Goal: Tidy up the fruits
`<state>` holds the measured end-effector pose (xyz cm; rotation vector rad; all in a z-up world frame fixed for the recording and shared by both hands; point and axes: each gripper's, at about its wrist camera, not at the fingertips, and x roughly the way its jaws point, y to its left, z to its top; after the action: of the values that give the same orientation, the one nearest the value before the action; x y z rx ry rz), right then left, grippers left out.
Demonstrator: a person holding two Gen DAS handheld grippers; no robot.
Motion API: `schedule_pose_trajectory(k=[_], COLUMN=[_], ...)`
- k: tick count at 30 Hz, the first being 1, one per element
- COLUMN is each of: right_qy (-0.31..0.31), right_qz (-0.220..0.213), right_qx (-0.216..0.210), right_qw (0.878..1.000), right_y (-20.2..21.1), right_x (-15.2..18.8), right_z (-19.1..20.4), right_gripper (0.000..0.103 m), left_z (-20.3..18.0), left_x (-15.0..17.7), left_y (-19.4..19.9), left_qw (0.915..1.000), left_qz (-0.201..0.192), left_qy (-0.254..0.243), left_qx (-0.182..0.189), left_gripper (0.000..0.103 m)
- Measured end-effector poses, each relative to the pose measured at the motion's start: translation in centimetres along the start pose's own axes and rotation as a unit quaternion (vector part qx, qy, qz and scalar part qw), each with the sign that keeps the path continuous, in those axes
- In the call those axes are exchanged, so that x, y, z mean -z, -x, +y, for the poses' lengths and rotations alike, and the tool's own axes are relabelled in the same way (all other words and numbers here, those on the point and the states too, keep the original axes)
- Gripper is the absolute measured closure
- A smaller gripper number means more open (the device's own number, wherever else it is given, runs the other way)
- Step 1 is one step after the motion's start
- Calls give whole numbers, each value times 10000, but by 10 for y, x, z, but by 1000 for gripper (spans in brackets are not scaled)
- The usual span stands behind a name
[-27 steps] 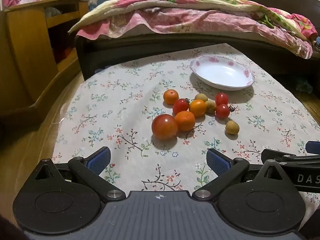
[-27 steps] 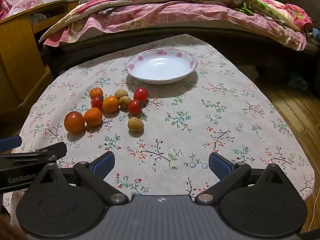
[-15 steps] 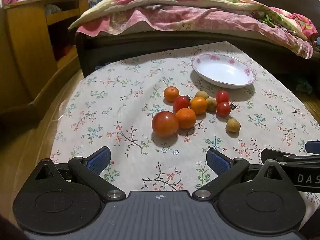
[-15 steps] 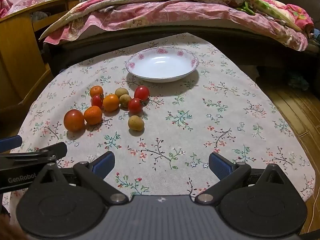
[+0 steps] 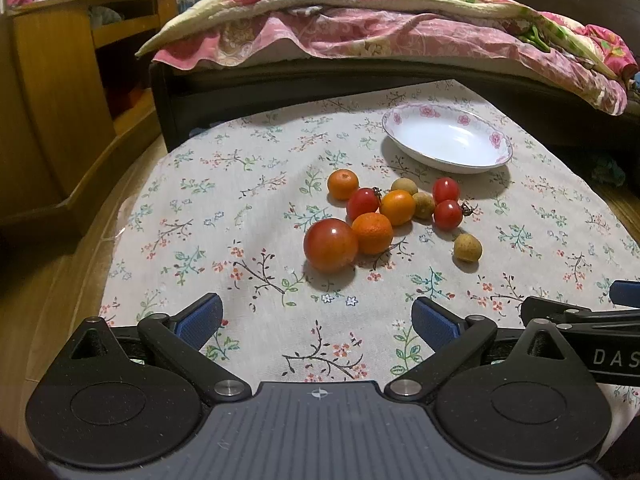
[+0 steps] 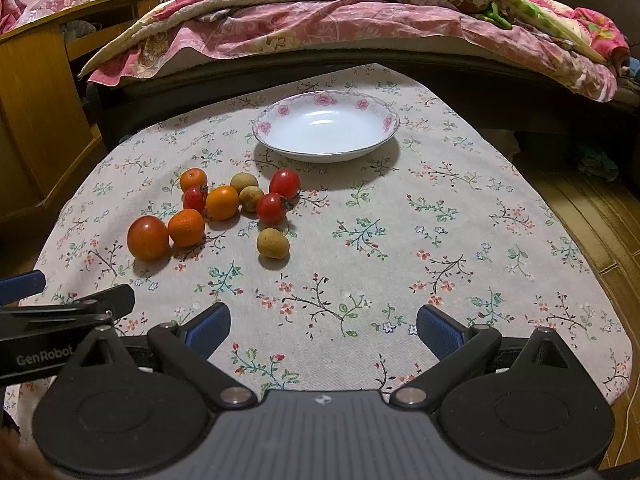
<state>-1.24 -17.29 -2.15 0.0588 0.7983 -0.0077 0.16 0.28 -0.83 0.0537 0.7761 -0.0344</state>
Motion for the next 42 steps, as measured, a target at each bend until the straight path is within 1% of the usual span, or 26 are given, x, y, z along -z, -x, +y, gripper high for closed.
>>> schedule_pose_trajectory(k=[22,30,35,38,42], right_qy=[-7,46,222,355,463], right_qz=[84,106,79,-11,-42], right_qx=[-124,-248,-409,-444,-551], right_qw=[9999,9996,9989,9984,9974], right_y=[-3,-4,-6,-7,-15], right_x=[1,1,0,-4,-14], right_z=[1,3,8,11,11], right_gripper=[7,10,16,16,21], left_z=[-1,1,6,9,7], left_x=[1,1,2,1,-4], left_y=[-1,-1,-1,-3,-9], left_qw=[10000,10000,9999,9999,9993], left_qz=[39,31,-21,-39,-107], left_qy=[-52,-86,-129,-125,-361], left_qx=[-12,2,30,87,79], left_gripper=[3,3,3,3,2])
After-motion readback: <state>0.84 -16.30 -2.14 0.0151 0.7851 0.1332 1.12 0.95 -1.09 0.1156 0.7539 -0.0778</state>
